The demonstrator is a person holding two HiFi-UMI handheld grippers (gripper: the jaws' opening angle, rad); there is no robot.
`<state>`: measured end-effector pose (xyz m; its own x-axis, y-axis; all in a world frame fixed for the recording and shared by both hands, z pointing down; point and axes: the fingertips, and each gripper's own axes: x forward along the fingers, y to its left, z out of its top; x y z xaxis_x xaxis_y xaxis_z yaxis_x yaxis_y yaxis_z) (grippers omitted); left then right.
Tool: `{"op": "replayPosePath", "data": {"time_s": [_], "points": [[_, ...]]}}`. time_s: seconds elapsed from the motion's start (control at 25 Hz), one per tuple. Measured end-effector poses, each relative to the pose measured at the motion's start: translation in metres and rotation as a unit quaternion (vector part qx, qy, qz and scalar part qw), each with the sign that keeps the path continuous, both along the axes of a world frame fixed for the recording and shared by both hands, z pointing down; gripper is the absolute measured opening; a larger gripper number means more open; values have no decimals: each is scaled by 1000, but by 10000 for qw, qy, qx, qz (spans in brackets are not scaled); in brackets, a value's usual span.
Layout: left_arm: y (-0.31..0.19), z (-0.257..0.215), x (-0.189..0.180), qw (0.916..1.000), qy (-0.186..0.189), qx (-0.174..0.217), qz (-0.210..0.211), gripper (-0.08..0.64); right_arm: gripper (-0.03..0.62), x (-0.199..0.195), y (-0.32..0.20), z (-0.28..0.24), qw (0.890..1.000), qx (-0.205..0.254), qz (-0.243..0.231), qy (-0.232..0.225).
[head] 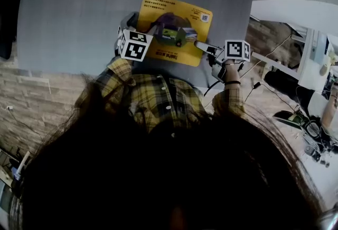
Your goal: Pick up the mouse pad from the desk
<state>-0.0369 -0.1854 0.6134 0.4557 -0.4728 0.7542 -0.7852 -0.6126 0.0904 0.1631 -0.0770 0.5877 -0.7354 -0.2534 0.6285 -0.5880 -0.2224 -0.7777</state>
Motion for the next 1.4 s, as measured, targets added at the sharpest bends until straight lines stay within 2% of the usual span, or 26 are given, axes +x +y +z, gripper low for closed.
{"op": "replayPosePath", "data": {"time_s": [0.16, 0.32, 0.52, 0.68, 0.88, 1.0, 1.16, 1.2, 1.32, 1.4], "points": [[1, -1, -2, 10000, 2, 12, -3, 376, 328, 5, -16, -4, 9993, 290, 230, -83], [0, 0, -2, 10000, 7, 2, -6, 376, 321, 5, -29, -4, 9969, 711, 101, -332], [1, 0, -1, 10000, -5, 0, -4, 376, 298, -19, -41, -9, 9878, 1075, -256, -1093], [2, -1, -2, 10000, 10, -3, -3, 376, 272, -44, -47, -13, 9824, 989, -322, -1553], [1, -1, -2, 10000, 6, 15, -10, 376, 230, -52, -50, -9, 9844, 859, -379, -1487], [1, 0, -2, 10000, 14, 25, -14, 376, 154, -51, -54, -6, 9829, 1075, -498, -1411], [0, 0, -1, 10000, 36, 37, -11, 376, 37, -33, -47, 14, 9946, 738, -402, -604], [0, -1, -2, 10000, 30, 42, -13, 376, 15, -33, -46, 15, 9948, 731, -392, -594], [1, 0, -1, 10000, 47, 59, -16, 376, 15, -41, -50, 8, 9891, 911, -396, -1083], [1, 1, -1, 9999, 75, 72, -17, 376, 15, -41, -49, 9, 9889, 822, -333, -1189]]}}
